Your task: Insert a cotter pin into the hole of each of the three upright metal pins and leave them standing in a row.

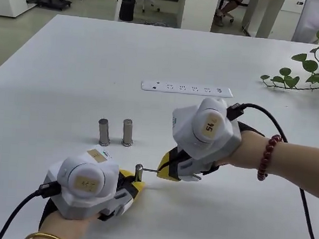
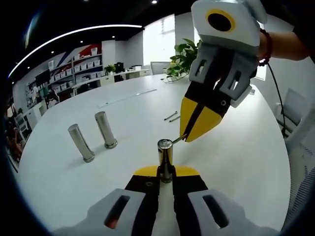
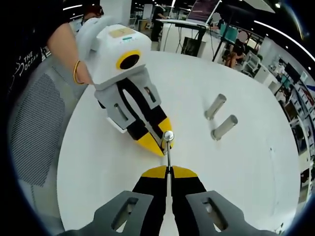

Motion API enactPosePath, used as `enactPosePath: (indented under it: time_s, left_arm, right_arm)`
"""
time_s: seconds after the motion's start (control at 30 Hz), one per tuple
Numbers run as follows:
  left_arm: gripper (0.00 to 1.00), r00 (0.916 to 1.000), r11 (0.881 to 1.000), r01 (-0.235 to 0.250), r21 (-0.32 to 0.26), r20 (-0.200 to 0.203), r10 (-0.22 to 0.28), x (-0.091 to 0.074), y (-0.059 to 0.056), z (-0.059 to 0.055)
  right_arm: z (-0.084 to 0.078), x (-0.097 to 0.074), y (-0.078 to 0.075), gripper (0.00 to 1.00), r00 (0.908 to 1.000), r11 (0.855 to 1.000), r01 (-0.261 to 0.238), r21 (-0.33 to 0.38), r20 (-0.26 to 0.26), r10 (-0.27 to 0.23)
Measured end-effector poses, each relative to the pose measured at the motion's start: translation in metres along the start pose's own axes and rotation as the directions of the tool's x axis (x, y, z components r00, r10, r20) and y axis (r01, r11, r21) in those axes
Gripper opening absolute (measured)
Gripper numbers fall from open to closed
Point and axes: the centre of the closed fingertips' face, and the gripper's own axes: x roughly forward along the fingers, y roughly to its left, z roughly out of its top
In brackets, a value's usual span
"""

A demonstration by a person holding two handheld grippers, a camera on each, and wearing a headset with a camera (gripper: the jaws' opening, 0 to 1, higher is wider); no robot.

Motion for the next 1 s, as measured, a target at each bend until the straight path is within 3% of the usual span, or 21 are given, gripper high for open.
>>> enactPosePath:
  time_s: [0.57,1.0]
  left_arm:
    - [0.06,0.9999,1.0,0.014,0.005,0.005,-0.014,0.0,0.0,0.0]
    - [0.05,0.9997,1.0,0.025,0.012,0.004,-0.025,0.001,0.0,0.0]
  right_arm:
    - [0.003,0.0,-0.001,0.0,1.0,0.999,-0.004,-0.037,-0.006,0.003]
    - [0.01,-0.001,-0.002,0.0,0.9996,1.0,-0.006,-0.027,0.027,0.007]
